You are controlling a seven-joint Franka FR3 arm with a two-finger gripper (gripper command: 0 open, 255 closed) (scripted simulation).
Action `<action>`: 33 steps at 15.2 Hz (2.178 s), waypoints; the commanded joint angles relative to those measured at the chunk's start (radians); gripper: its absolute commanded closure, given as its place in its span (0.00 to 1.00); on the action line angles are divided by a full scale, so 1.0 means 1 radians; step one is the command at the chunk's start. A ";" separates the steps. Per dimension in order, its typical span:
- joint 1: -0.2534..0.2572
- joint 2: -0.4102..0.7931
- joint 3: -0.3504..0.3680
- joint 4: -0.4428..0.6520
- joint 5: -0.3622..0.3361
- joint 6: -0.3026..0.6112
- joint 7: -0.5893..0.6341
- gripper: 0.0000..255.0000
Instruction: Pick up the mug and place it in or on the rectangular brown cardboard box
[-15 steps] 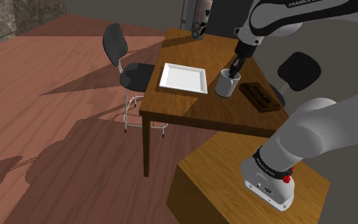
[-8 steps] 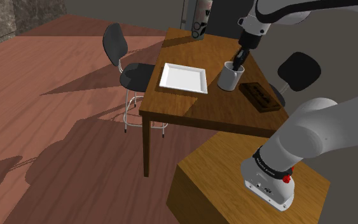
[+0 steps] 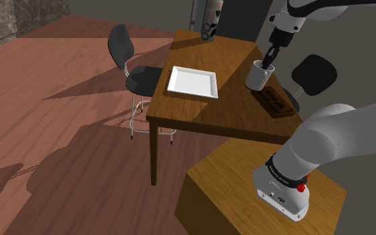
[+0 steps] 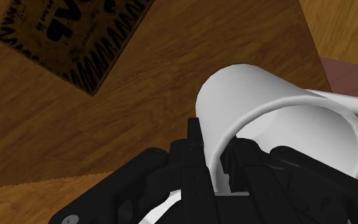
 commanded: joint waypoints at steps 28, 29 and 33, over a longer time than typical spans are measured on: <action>-0.065 0.184 -0.367 0.063 -0.120 0.163 -0.360 1.00; -0.063 0.191 -0.374 0.055 -0.120 0.178 -0.362 1.00; -0.060 0.202 -0.384 0.041 -0.119 0.203 -0.365 1.00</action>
